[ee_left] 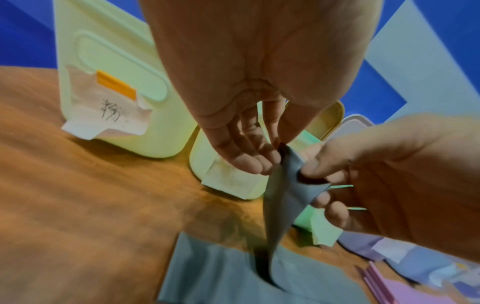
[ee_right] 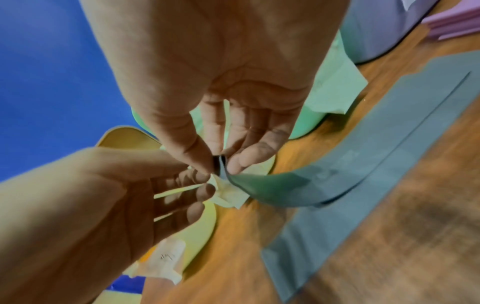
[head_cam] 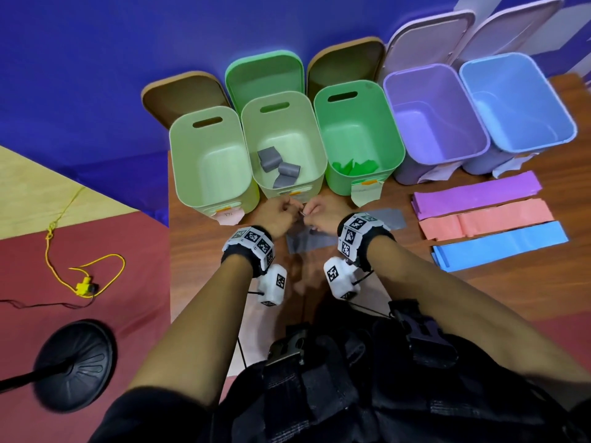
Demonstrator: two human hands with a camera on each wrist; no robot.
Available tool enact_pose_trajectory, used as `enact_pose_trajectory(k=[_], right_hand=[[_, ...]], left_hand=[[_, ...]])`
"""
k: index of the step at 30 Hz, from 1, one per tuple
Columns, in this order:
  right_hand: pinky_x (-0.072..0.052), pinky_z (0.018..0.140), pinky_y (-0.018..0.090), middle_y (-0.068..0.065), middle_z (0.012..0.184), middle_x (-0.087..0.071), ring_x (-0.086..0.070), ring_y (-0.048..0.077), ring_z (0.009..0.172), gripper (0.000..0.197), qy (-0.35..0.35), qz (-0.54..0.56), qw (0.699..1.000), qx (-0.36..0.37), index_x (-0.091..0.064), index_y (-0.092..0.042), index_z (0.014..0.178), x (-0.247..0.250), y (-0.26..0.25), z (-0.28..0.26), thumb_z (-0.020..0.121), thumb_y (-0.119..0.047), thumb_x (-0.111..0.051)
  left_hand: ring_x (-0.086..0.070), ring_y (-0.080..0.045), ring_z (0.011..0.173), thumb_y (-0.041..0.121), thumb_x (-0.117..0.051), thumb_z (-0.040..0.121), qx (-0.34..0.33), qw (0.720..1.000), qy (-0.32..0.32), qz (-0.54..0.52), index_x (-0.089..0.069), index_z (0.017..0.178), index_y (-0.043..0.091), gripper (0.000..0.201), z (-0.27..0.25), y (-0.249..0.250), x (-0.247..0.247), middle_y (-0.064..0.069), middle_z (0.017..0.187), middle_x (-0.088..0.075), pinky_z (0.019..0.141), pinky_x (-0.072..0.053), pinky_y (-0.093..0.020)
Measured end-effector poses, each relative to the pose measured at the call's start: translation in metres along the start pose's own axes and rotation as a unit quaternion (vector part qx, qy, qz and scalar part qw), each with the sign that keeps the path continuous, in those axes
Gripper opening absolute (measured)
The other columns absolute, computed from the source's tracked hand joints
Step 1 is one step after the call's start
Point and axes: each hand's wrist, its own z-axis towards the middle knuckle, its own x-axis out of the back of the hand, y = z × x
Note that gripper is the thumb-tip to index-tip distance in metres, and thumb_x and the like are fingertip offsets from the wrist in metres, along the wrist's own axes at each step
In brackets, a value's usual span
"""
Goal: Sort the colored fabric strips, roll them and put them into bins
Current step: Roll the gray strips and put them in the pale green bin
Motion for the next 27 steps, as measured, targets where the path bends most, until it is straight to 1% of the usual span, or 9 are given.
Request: enact_pose_trajectory(k=[2,5,8,10,12,15,21,24,27], right_hand=[[-0.060,0.074,0.037,-0.011,0.061,-0.069,-0.067,0.017,0.066,0.012,0.013,0.009,1.000,0.014,-0.072,-0.034,0.069,0.010,-0.007,-0.005,0.061,-0.027,-0.069],[-0.056,0.078,0.040,-0.014,0.055,-0.065,-0.061,0.016,0.065,0.014,0.052,0.052,0.996,0.044,-0.068,-0.027,0.060,0.021,-0.015,-0.015,0.069,-0.017,-0.072],[-0.051,0.073,0.032,-0.011,0.062,-0.065,-0.058,0.012,0.066,0.016,0.076,0.089,0.991,0.070,-0.068,-0.023,0.064,0.032,-0.021,-0.023,0.076,-0.013,-0.074],[-0.047,0.068,0.027,-0.009,0.063,-0.065,-0.057,0.011,0.066,0.017,0.091,0.113,0.985,0.089,-0.069,-0.022,0.065,0.039,-0.024,-0.027,0.077,-0.012,-0.074],[-0.046,0.070,0.025,-0.009,0.064,-0.065,-0.059,0.011,0.069,0.020,0.106,0.120,0.981,0.113,-0.069,-0.025,0.065,0.043,-0.025,-0.028,0.078,-0.010,-0.074],[-0.046,0.071,0.023,-0.004,0.069,-0.067,-0.060,0.012,0.072,0.017,0.118,0.135,0.974,0.138,-0.071,-0.023,0.071,0.049,-0.030,-0.029,0.080,-0.009,-0.075],[-0.047,0.077,0.019,0.002,0.081,-0.070,-0.061,0.011,0.079,0.007,0.121,0.177,0.959,0.183,-0.075,-0.013,0.085,0.063,-0.046,-0.039,0.085,-0.007,-0.072],[-0.050,0.078,0.018,-0.001,0.084,-0.074,-0.064,0.009,0.082,0.010,0.128,0.192,0.953,0.196,-0.078,-0.018,0.086,0.064,-0.050,-0.041,0.085,-0.010,-0.073],[-0.054,0.087,0.026,0.000,0.090,-0.077,-0.067,0.012,0.088,0.016,0.123,0.214,0.947,0.205,-0.078,-0.024,0.085,0.064,-0.050,-0.042,0.084,-0.010,-0.074]], left_hand=[[-0.068,-0.024,0.087,0.017,-0.049,0.093,-0.013,1.000,0.016,-0.018,-0.066,0.080,0.029,0.025,-0.006,0.010,0.003,0.001,0.086,-0.072,0.089,-0.056,-0.046],[-0.065,-0.022,0.086,0.018,-0.049,0.092,-0.031,0.998,0.038,-0.047,-0.066,0.080,0.031,0.025,-0.014,0.024,0.007,-0.001,0.090,-0.071,0.090,-0.054,-0.044],[-0.064,-0.021,0.087,0.015,-0.054,0.093,-0.052,0.994,0.059,-0.077,-0.067,0.079,0.030,0.024,-0.019,0.035,0.011,0.002,0.089,-0.070,0.088,-0.052,-0.040],[-0.062,-0.015,0.080,0.011,-0.057,0.094,-0.069,0.991,0.073,-0.084,-0.065,0.081,0.027,0.023,-0.021,0.041,0.014,0.003,0.087,-0.067,0.081,-0.051,-0.035],[-0.059,-0.010,0.075,0.007,-0.060,0.093,-0.089,0.988,0.080,-0.094,-0.065,0.081,0.025,0.022,-0.023,0.046,0.016,0.003,0.085,-0.066,0.077,-0.048,-0.028],[-0.060,-0.012,0.080,0.005,-0.063,0.091,-0.118,0.983,0.085,-0.108,-0.065,0.081,0.023,0.020,-0.027,0.056,0.021,0.003,0.083,-0.065,0.085,-0.049,-0.027],[-0.062,-0.016,0.078,0.007,-0.060,0.086,-0.137,0.977,0.091,-0.138,-0.065,0.082,0.018,0.012,-0.032,0.078,0.034,-0.005,0.079,-0.063,0.080,-0.054,-0.034],[-0.062,-0.011,0.071,0.000,-0.059,0.090,-0.148,0.973,0.096,-0.147,-0.065,0.084,0.013,0.016,-0.035,0.086,0.036,-0.004,0.077,-0.063,0.076,-0.054,-0.026],[-0.059,-0.010,0.068,0.000,-0.061,0.090,-0.173,0.968,0.107,-0.150,-0.064,0.087,0.009,0.010,-0.037,0.088,0.035,-0.006,0.075,-0.062,0.073,-0.053,-0.023]])
